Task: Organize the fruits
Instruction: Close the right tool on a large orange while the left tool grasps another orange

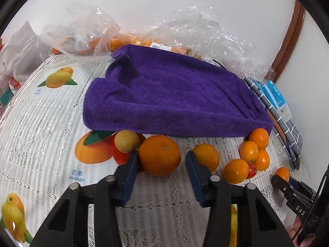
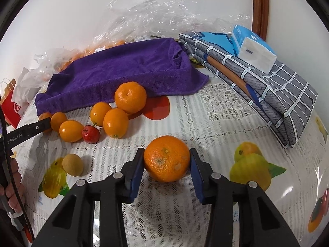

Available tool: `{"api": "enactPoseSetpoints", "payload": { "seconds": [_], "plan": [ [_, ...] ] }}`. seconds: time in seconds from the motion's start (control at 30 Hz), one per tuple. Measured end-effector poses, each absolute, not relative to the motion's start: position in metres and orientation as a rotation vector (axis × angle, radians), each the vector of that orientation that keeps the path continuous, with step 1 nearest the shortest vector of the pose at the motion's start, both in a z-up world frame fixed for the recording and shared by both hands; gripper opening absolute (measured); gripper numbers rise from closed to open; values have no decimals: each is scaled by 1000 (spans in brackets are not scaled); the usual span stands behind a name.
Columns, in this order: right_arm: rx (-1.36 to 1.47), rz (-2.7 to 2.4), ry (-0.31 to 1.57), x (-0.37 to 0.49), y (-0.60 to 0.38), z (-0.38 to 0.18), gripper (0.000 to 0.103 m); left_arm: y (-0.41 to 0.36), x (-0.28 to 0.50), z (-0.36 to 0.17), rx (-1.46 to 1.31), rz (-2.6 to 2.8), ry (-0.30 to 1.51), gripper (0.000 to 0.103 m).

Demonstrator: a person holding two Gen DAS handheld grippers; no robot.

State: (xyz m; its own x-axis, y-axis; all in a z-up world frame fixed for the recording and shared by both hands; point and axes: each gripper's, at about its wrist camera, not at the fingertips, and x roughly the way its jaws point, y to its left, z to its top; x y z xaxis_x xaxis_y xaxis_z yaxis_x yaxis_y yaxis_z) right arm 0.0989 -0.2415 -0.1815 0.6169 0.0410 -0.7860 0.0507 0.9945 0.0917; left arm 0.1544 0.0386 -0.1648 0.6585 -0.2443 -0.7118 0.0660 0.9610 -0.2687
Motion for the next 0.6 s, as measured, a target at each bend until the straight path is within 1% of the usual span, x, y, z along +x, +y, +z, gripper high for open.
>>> {"api": "enactPoseSetpoints", "payload": {
  "seconds": [0.2,0.3,0.4,0.47,0.6],
  "plan": [
    [135,15,882,95,-245,-178,42,50,147,-165,-309,-216,807,37],
    [136,20,877,95,-244,-177,42,50,148,-165,-311,-215,812,38],
    [132,27,887,96,-243,-178,42,46,151,-167,-290,-218,833,41],
    [125,33,895,97,-242,-179,42,41,153,-167,-266,-213,840,41],
    [125,45,889,96,-242,-179,42,37,154,-167,-250,-212,845,37]
  ]
}}
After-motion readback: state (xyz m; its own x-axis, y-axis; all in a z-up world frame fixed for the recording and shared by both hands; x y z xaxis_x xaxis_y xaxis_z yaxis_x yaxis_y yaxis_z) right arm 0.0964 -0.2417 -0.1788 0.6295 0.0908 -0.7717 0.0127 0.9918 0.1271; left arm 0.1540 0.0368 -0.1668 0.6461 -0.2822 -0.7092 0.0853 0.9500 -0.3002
